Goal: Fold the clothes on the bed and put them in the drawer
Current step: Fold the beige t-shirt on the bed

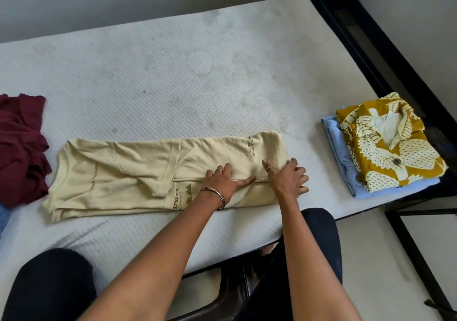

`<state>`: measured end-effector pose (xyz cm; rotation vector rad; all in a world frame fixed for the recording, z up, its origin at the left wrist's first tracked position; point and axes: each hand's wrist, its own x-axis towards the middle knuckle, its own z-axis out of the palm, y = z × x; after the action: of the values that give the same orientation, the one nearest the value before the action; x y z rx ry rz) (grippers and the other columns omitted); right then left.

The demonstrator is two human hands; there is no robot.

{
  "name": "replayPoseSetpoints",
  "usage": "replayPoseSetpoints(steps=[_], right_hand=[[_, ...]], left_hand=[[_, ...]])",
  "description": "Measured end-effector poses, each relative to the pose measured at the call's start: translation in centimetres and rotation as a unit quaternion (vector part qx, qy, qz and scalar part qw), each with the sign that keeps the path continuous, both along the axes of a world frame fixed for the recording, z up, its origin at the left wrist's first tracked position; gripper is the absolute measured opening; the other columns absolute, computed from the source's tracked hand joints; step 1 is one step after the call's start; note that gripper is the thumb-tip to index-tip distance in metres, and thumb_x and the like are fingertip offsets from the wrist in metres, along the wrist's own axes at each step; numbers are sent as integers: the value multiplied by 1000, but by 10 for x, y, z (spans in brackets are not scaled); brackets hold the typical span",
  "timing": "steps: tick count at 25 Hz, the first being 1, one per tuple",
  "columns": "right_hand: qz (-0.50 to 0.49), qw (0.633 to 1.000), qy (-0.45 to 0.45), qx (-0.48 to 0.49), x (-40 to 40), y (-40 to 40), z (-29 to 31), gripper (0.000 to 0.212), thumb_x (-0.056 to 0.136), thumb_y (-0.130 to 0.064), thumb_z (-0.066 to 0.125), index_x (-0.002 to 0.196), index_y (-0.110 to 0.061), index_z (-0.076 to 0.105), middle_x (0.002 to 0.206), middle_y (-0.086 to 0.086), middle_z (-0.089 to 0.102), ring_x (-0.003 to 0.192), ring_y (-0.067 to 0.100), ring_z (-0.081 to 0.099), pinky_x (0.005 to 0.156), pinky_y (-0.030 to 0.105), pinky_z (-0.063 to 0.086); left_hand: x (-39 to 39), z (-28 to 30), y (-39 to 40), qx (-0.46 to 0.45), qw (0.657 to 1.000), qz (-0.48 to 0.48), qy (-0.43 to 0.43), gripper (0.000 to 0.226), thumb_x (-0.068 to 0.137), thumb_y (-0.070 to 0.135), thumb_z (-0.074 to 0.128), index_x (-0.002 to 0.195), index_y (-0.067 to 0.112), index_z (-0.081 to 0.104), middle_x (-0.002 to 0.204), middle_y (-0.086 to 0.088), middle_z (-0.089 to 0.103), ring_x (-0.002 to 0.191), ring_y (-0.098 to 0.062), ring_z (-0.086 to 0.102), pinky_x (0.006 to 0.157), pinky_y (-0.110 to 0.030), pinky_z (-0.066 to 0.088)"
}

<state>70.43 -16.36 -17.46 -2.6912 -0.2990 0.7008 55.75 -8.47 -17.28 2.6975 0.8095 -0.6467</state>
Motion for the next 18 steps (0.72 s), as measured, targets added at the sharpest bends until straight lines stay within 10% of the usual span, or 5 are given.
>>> replayPoseSetpoints(steps=[6, 9, 12, 14, 18], right_hand=[[52, 994, 78, 55, 26, 7, 15, 32, 84, -26, 73, 96, -2, 55, 102, 16, 59, 107, 39, 56, 76, 36, 41], [255, 964, 26, 71, -2, 20, 47, 39, 84, -27, 70, 112, -2, 58, 114, 22, 57, 107, 38, 54, 85, 42, 48], [409, 877, 216, 134, -27, 12, 89, 38, 89, -4, 60, 126, -11, 60, 120, 6, 63, 105, 24, 62, 89, 41, 53], [364, 849, 321, 210, -22, 3, 104, 39, 90, 8, 49, 117, -14, 68, 117, 2, 70, 105, 19, 67, 82, 32, 53], [160, 912, 246, 288, -10, -3, 92, 36, 86, 14, 41, 97, -4, 70, 92, 6, 75, 81, 20, 71, 60, 29, 41]], left_hand=[[7, 0, 2, -233, 886, 280, -289, 26, 93, 11, 57, 114, 19, 71, 105, -5, 67, 101, -21, 63, 92, -19, 43], [31, 34, -2, -439, 692, 476, -320, 36, 91, 51, 56, 103, 21, 71, 91, 2, 70, 87, -19, 67, 85, -34, 56], [26, 46, 13, -535, 536, 586, -290, 52, 80, 65, 62, 99, 17, 65, 89, -2, 68, 74, -20, 66, 60, -31, 55], [12, 43, 19, -535, 520, 597, -294, 43, 74, 45, 80, 97, 12, 65, 85, -3, 67, 70, -21, 65, 57, -28, 51], [-4, 38, 33, -384, 612, 592, -358, 36, 75, 10, 77, 109, 12, 66, 92, -2, 70, 94, -24, 67, 84, -38, 55]])
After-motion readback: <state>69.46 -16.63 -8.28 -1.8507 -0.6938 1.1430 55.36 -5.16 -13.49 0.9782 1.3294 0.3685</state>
